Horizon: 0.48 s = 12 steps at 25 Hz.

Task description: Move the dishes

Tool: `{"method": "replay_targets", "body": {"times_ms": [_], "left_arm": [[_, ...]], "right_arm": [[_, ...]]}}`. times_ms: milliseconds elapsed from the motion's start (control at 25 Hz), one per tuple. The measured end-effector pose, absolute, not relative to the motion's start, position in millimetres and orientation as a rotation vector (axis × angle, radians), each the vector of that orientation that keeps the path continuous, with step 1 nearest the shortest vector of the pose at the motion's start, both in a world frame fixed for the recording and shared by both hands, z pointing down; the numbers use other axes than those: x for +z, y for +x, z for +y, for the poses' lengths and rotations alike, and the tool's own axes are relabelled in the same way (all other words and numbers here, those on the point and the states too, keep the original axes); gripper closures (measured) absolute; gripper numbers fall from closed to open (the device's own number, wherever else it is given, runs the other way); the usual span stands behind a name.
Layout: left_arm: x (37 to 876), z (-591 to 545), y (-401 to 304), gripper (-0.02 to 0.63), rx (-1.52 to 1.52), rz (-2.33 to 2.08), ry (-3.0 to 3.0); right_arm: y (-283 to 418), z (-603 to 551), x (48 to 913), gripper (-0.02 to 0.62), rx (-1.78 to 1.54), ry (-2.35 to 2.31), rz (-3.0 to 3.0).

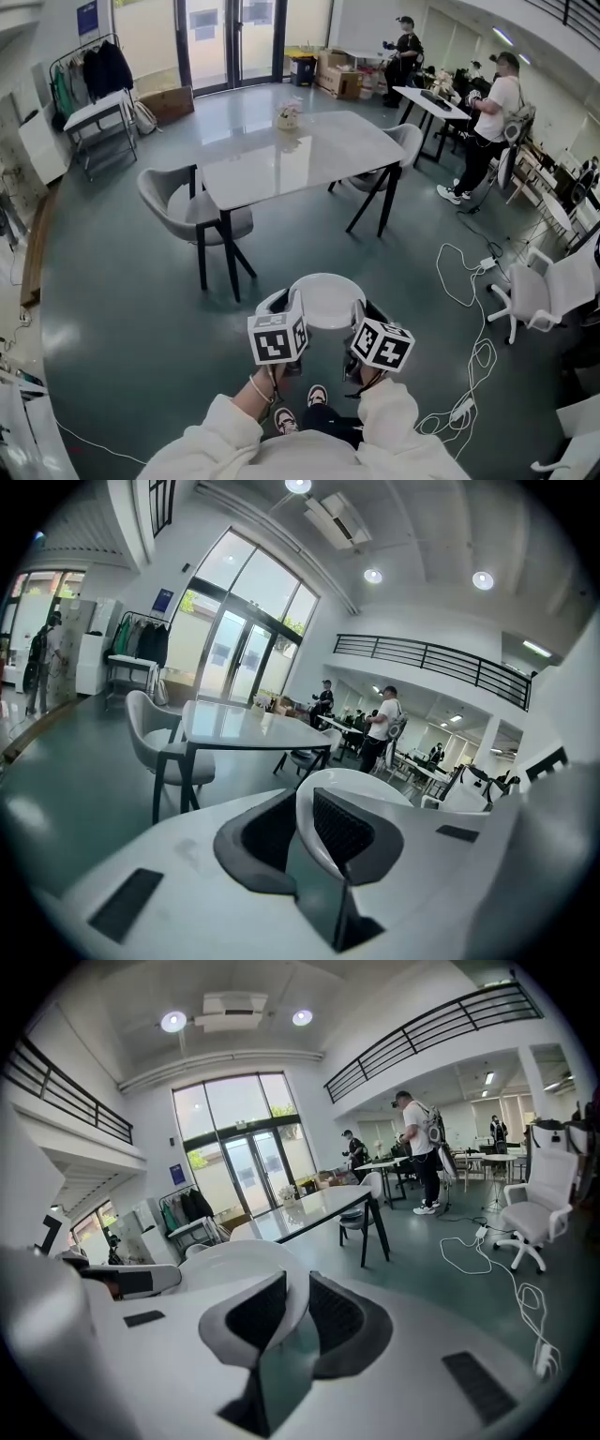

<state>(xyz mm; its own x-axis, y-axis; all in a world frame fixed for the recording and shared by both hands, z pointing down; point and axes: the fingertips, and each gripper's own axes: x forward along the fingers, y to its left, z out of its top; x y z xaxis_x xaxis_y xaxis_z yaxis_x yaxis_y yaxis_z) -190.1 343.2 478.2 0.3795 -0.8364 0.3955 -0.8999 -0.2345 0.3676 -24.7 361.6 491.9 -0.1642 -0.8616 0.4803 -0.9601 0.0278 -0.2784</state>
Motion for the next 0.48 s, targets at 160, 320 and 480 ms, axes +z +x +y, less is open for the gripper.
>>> {"method": "replay_targets", "body": {"times_ms": [160, 320, 480], "left_arm": [[480.5, 342.6, -194.1, 0.554, 0.162, -1.482, 2.1], [482.0, 334.6, -196.4, 0.554, 0.163, -1.485, 2.096], [482.0, 324.9, -201.2, 0.554, 0.162, -1.488, 2.096]], "right_arm": [[-27.5, 360.4, 493.2, 0.468, 0.833, 1.907, -2.105], [-29.8, 351.6, 495.7, 0.469, 0.842, 1.899, -2.114], [-34.4, 341.5, 496.7, 0.469, 0.851, 1.899, -2.12]]}}
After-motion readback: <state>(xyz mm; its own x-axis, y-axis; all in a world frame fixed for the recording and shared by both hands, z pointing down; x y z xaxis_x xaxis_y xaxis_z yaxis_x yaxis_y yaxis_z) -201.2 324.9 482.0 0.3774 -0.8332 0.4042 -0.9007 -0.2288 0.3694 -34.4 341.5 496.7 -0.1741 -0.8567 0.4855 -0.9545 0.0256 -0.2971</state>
